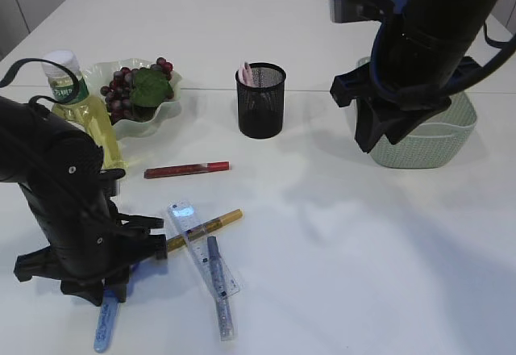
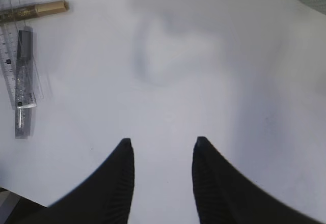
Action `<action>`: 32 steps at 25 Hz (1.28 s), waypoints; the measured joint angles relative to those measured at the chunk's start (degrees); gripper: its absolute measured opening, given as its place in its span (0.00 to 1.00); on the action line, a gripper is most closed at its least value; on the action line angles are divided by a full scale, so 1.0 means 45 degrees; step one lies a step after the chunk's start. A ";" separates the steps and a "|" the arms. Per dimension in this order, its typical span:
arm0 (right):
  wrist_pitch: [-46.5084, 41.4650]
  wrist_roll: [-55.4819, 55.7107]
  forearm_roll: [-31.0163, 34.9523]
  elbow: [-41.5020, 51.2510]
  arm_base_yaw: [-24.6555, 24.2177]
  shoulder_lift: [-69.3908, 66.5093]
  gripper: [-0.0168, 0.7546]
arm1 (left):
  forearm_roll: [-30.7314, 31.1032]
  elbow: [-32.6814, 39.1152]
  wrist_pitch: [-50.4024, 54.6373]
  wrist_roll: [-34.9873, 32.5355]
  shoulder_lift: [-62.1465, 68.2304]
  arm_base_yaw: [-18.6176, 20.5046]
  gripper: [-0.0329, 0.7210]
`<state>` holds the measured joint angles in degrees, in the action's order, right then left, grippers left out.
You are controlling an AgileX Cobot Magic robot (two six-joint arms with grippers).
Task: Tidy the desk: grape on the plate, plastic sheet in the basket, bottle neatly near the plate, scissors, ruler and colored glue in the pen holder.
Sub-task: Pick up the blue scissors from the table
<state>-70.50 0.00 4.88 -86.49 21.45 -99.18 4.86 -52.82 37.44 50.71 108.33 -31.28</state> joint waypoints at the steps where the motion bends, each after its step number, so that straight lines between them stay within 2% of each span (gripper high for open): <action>1: 0.0000 0.0000 0.0000 0.0000 0.0000 0.0000 0.43 | 0.0000 0.0000 0.0000 -0.0459 0.0000 0.0000 0.27; 7: 0.0000 0.0000 0.0000 0.0000 0.0000 0.0000 0.43 | 0.0059 0.0000 0.0261 -0.3074 0.0000 0.0000 0.27; 24: 0.0000 0.0000 0.0000 0.0000 0.0000 0.0000 0.43 | 0.0474 -0.0022 0.1306 -0.3776 0.0000 -0.0009 0.27; 32: 0.0000 0.0000 0.0000 0.0000 0.0000 0.0000 0.43 | -0.0148 -0.0022 0.1509 -0.4722 -0.0086 -0.0032 0.27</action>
<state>-70.50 0.00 4.88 -86.49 21.45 -99.18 4.19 -52.92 44.23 29.46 107.94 -31.42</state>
